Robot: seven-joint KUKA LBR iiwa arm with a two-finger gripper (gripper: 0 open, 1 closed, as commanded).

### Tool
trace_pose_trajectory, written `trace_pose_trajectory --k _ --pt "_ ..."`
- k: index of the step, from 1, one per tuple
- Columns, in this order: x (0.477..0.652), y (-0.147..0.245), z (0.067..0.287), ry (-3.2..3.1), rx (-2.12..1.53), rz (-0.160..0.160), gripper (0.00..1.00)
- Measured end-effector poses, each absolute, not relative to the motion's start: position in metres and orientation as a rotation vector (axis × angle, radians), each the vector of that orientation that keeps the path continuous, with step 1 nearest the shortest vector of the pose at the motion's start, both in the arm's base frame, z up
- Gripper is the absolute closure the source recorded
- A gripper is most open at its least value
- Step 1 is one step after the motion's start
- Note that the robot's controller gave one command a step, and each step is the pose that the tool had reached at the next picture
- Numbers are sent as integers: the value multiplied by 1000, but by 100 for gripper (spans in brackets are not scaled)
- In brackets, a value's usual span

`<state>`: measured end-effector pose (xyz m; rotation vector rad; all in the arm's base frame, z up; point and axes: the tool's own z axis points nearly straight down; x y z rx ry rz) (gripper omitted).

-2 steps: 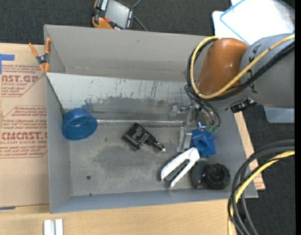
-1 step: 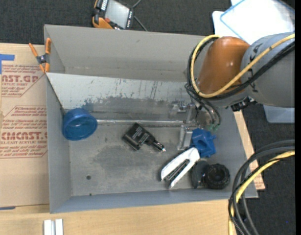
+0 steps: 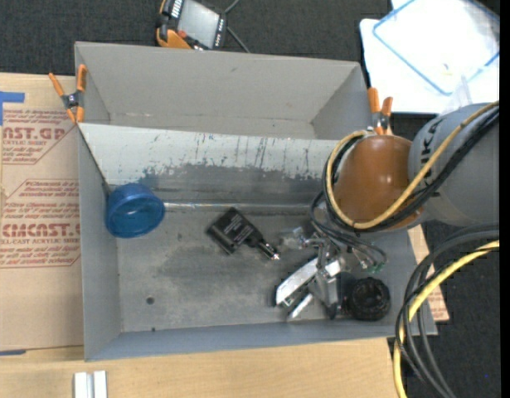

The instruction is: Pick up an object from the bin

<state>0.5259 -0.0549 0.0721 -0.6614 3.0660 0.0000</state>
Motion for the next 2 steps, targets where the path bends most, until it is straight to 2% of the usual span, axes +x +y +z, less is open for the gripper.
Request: trace_pose_trajectory --k 1,2 --pt "510 -48 142 3036 -768 -3 0" --pt "507 -61 98 2983 -988 6 0"
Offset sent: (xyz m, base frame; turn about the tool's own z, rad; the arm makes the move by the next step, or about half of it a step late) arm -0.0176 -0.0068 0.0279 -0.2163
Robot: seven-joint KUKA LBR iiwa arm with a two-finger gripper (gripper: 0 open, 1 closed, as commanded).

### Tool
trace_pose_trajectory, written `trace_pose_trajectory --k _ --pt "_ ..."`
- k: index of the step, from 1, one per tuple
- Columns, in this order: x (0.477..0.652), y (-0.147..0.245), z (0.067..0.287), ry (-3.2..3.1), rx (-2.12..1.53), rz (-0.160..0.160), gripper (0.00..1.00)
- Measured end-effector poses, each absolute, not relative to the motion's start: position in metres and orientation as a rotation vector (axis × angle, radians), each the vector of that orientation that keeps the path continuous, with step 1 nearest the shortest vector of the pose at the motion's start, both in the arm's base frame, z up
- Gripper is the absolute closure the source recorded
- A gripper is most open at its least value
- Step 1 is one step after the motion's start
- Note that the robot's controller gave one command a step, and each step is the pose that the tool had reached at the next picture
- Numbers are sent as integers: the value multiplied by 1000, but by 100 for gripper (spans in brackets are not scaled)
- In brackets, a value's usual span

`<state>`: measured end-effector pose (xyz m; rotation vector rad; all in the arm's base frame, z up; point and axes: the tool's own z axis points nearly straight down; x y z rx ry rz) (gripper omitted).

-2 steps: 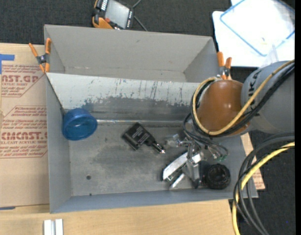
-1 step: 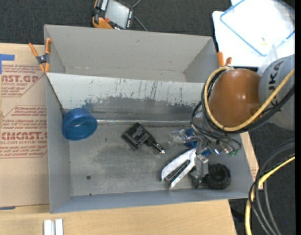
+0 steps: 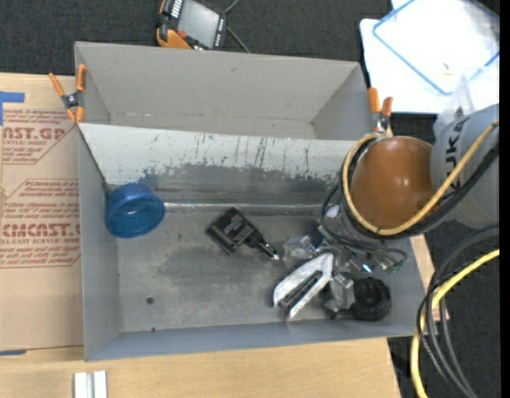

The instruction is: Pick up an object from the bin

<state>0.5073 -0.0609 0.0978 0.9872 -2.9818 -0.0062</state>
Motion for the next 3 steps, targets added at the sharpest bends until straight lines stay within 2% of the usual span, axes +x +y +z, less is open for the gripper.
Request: trace_pose_trajectory --k 1,2,3 --pt "503 -58 70 -3012 923 0 0" --pt "526 -49 70 -2848 1347 -2 100" --pt "526 -49 70 -2848 1347 -2 100"
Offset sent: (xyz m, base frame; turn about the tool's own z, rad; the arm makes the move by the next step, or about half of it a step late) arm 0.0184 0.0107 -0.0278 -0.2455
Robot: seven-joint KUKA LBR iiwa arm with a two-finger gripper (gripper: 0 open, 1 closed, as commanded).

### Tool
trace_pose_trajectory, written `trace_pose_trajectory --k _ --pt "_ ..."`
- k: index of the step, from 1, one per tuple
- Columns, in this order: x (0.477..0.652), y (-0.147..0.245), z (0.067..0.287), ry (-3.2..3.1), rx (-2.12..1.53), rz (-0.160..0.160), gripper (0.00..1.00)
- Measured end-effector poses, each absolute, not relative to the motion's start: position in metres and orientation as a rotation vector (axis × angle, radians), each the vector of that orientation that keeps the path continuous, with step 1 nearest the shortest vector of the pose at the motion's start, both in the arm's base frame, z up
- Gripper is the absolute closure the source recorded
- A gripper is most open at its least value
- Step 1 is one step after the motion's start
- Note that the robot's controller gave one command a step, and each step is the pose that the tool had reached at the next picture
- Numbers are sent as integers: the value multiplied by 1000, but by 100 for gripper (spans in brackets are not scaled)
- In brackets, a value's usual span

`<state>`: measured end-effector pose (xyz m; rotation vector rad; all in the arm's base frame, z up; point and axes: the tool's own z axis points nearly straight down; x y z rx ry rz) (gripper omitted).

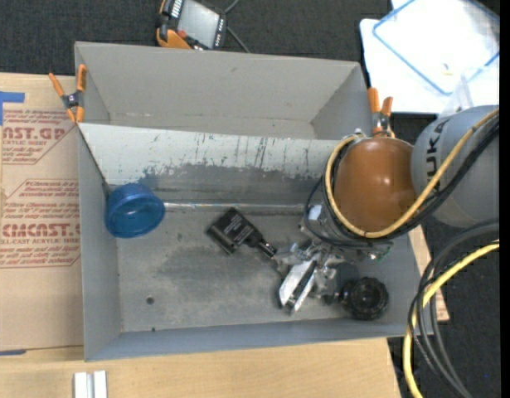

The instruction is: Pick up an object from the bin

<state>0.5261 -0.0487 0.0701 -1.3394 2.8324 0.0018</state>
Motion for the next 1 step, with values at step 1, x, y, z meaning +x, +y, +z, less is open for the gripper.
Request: trace_pose_trajectory --k 1 --pt "522 -48 86 2842 -1344 13 100"
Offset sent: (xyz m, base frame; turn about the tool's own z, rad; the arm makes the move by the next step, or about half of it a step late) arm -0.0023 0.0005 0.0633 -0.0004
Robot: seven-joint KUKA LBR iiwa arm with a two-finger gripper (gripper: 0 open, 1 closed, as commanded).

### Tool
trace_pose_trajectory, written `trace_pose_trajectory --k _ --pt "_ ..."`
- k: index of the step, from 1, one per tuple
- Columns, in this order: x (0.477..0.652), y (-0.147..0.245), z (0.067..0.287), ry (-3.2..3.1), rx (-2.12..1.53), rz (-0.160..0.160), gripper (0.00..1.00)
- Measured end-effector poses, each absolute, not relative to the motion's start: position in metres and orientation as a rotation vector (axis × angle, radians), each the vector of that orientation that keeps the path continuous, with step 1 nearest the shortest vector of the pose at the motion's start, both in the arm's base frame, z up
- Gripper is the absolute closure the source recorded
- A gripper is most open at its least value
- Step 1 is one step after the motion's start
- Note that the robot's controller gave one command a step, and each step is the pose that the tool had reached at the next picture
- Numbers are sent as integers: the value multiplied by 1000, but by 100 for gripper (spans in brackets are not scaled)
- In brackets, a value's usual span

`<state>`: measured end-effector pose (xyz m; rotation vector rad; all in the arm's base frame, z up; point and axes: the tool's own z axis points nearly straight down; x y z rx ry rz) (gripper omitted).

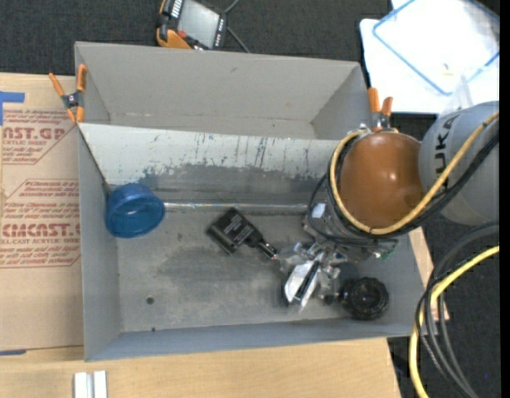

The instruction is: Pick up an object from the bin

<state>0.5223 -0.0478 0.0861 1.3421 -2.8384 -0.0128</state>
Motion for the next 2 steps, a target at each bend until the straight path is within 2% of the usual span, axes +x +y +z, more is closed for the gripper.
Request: trace_pose_trajectory --k 1,2 --pt "525 -47 122 -2845 1345 -7 100" --pt "524 -47 144 -2844 1342 -10 100"
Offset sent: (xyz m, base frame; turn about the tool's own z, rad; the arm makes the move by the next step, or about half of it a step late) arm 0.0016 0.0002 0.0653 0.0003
